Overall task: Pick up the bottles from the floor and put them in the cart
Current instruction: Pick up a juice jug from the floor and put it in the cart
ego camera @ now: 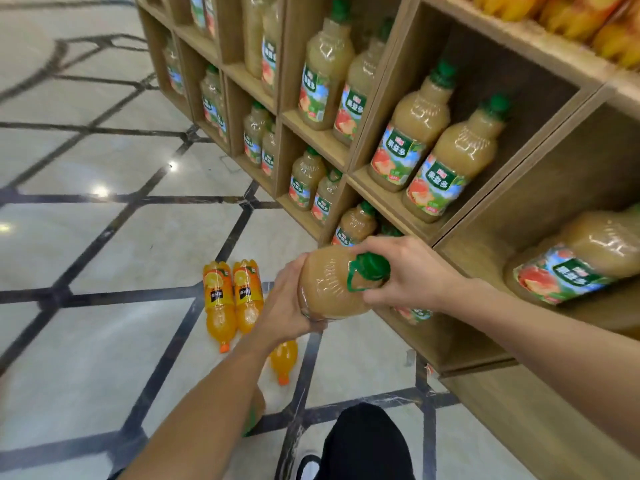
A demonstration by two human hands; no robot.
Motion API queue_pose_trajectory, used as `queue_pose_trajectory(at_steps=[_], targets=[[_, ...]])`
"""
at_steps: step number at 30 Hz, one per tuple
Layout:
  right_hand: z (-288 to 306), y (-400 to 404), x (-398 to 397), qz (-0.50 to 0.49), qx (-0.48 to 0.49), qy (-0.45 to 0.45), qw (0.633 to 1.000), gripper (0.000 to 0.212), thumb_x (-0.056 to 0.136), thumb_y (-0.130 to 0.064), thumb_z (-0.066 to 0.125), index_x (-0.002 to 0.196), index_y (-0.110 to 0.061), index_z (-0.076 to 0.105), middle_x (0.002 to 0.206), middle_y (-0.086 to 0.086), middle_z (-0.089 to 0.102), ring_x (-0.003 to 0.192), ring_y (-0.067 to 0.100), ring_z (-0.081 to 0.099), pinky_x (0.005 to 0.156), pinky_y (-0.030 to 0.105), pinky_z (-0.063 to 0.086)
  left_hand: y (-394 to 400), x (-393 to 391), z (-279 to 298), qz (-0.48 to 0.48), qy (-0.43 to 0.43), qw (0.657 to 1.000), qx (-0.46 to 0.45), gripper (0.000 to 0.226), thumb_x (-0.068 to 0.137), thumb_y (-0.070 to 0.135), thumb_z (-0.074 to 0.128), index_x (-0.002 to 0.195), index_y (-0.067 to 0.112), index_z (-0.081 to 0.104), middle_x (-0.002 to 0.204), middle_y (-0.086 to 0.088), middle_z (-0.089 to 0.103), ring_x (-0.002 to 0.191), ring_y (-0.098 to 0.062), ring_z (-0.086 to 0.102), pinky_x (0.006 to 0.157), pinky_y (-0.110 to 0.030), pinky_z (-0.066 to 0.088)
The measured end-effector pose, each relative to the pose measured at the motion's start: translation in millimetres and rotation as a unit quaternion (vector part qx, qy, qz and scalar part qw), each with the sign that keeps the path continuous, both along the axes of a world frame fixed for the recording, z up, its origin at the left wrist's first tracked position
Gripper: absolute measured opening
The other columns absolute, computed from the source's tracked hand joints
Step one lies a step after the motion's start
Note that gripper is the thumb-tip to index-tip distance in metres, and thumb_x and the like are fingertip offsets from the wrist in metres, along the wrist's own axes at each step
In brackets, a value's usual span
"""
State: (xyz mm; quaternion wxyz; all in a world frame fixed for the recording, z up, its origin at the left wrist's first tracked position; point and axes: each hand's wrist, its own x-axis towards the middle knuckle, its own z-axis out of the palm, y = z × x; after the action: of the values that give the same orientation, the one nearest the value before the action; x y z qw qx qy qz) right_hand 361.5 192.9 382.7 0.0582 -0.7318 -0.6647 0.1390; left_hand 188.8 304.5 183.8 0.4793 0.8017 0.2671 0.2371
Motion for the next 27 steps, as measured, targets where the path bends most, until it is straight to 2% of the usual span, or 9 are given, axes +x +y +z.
queue_pose_trajectory(at_steps=[3, 5, 7, 11, 13, 16, 18, 22, 27], targets=[[86.6, 18.8, -24.4, 0.038, 0.016, 0.013, 0.999, 0.065, 0.068, -0.037, 0.081, 0.127, -0.019, 0.06, 0.108, 0.004, 0.067, 0.09, 0.022, 0.062, 0.076, 0.033, 0.049, 11.3, -38.0, 93.9, 0.043, 0.0, 0.999, 0.025, 0.127, 0.045, 0.059, 0.093, 0.146, 0.057, 0.017, 0.138, 0.02, 0.039, 0.127, -0.008, 0.044, 0.098, -0.034, 0.045], [149.5, 32.7, -44.1, 0.063, 0.022, 0.014, 0.998, 0.067, 0.067, -0.037, 0.081, 0.128, -0.017, 0.06, 0.106, 0.003, 0.065, 0.089, 0.019, 0.06, 0.073, 0.028, 0.044, 15.6, -66.6, 162.4, 0.078, 0.01, 0.996, 0.042, 0.128, 0.043, 0.062, 0.092, 0.146, 0.057, 0.016, 0.139, 0.018, 0.039, 0.128, -0.011, 0.043, 0.101, -0.037, 0.043], [213.4, 46.8, -67.0, 0.093, 0.022, 0.018, 0.995, 0.067, 0.066, -0.035, 0.081, 0.127, -0.016, 0.06, 0.104, 0.004, 0.066, 0.089, 0.021, 0.06, 0.073, 0.029, 0.044, 17.1, -99.2, 229.7, 0.117, 0.022, 0.991, 0.055, 0.133, 0.042, 0.058, 0.095, 0.151, 0.043, 0.019, 0.143, 0.007, 0.041, 0.131, -0.018, 0.042, 0.105, -0.043, 0.043], [339.2, 70.2, -122.8, 0.175, 0.036, 0.021, 0.984, 0.078, 0.065, -0.039, 0.077, 0.136, -0.018, 0.054, 0.119, 0.006, 0.067, 0.103, 0.024, 0.062, 0.087, 0.034, 0.049, 14.0, -169.1, 358.3, 0.201, 0.03, 0.976, 0.08, 0.133, 0.045, 0.041, 0.101, 0.153, 0.027, 0.024, 0.146, -0.004, 0.043, 0.133, -0.025, 0.043, 0.109, -0.043, 0.04], [396.3, 79.0, -155.1, 0.217, 0.039, 0.019, 0.975, 0.088, 0.065, -0.043, 0.075, 0.145, -0.022, 0.045, 0.13, 0.005, 0.063, 0.114, 0.022, 0.059, 0.097, 0.034, 0.048, 7.6, -204.6, 415.5, 0.254, 0.04, 0.963, 0.085, 0.127, 0.05, 0.034, 0.099, 0.153, 0.027, 0.024, 0.152, -0.007, 0.041, 0.138, -0.027, 0.041, 0.111, -0.032, 0.034], [465.8, 87.5, -204.3, 0.271, 0.069, 0.029, 0.96, 0.09, 0.066, -0.042, 0.079, 0.146, -0.025, 0.041, 0.132, 0.003, 0.06, 0.117, 0.019, 0.056, 0.1, 0.033, 0.046, -6.0, -260.2, 493.2, 0.318, 0.039, 0.942, 0.101, 0.127, 0.046, 0.046, 0.094, 0.152, 0.03, 0.027, 0.149, 0.001, 0.041, 0.135, -0.02, 0.041, 0.107, -0.029, 0.036], [502.4, 89.6, -240.0, 0.311, 0.103, 0.043, 0.944, 0.085, 0.067, -0.043, 0.078, 0.143, -0.025, 0.044, 0.132, 0.002, 0.059, 0.117, 0.019, 0.054, 0.099, 0.028, 0.042, -23.1, -297.3, 540.0, 0.368, 0.038, 0.919, 0.139, 0.125, 0.045, 0.053, 0.094, 0.15, 0.033, 0.03, 0.139, 0.012, 0.042, 0.128, -0.01, 0.043, 0.102, -0.032, 0.043], [558.6, 79.5, -313.4, 0.395, 0.154, 0.057, 0.904, 0.086, 0.068, -0.041, 0.079, 0.144, -0.024, 0.043, 0.135, 0.003, 0.055, 0.12, 0.018, 0.051, 0.096, 0.021, 0.036, -70.6, -367.8, 613.8, 0.474, 0.052, 0.855, 0.204, 0.122, 0.045, 0.046, 0.096, 0.148, 0.038, 0.031, 0.13, 0.017, 0.042, 0.123, -0.014, 0.046, 0.099, -0.045, 0.049], [609.1, 38.4, -405.5, 0.488, 0.202, 0.089, 0.845, 0.091, 0.072, -0.044, 0.079, 0.15, -0.027, 0.034, 0.134, 0.004, 0.053, 0.118, 0.022, 0.053, 0.099, 0.036, 0.045, -156.7, -446.9, 666.9, 0.573, 0.068, 0.787, 0.217, 0.127, 0.041, 0.051, 0.09, 0.149, 0.046, 0.024, 0.139, 0.011, 0.044, 0.127, -0.016, 0.044, 0.099, -0.045, 0.048]])
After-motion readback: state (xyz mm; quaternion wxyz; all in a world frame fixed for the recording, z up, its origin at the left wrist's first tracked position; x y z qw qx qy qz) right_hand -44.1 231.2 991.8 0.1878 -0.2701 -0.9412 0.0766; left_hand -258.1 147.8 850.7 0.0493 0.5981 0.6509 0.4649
